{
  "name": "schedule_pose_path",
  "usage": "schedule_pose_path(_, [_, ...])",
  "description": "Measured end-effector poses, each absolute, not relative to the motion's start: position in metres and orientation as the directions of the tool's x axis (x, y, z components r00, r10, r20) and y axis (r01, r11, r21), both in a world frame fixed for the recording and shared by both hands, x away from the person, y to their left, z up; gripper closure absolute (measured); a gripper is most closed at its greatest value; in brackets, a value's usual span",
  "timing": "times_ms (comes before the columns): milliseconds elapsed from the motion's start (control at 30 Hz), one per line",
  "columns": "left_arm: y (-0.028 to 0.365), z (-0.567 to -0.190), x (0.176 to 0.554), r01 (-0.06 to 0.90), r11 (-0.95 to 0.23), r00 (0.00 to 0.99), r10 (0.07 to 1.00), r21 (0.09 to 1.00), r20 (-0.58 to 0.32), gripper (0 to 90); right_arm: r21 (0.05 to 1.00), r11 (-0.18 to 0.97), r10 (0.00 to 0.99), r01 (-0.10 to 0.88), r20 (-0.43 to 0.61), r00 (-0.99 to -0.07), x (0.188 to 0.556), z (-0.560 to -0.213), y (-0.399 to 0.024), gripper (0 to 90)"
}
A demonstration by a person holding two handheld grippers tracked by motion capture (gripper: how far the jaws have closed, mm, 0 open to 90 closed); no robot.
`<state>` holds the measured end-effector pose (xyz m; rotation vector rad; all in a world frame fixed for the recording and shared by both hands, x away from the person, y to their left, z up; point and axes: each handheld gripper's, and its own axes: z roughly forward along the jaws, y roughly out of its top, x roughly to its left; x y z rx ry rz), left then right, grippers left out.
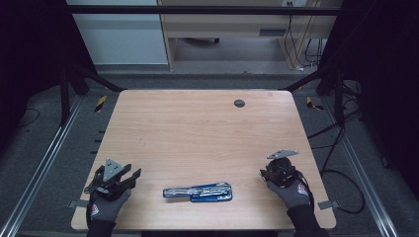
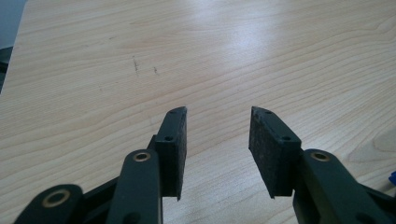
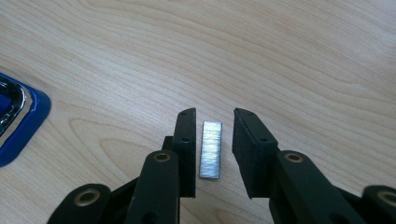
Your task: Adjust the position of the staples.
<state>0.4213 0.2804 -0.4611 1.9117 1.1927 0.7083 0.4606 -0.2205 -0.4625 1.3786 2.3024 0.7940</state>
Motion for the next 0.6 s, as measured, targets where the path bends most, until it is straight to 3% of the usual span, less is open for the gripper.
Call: schedule_pose_path(600, [0.278, -0.464, 0.424, 0.494, -0.296, 0.419, 0.905, 0.817, 0.074, 56.4, 0.580, 0.392, 0.886, 0.714, -0.031, -0.462, 0.467, -0.475, -0.213, 71.7])
